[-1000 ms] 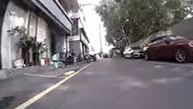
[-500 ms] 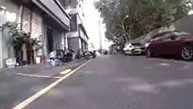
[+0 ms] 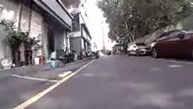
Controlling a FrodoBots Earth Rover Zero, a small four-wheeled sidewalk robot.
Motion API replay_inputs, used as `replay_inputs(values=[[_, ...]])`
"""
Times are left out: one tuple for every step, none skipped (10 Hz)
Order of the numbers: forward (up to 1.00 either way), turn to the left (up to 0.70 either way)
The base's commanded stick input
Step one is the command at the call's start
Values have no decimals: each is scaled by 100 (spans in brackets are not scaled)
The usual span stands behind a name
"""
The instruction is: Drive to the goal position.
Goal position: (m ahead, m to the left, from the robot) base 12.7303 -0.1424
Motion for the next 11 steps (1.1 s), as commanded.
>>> replay_inputs(values=[[70, 0], [70, 0], [70, 0], [70, 0], [70, 0], [70, 0], [70, 0], [70, 0], [70, 0], [70, 0], [70, -1]])
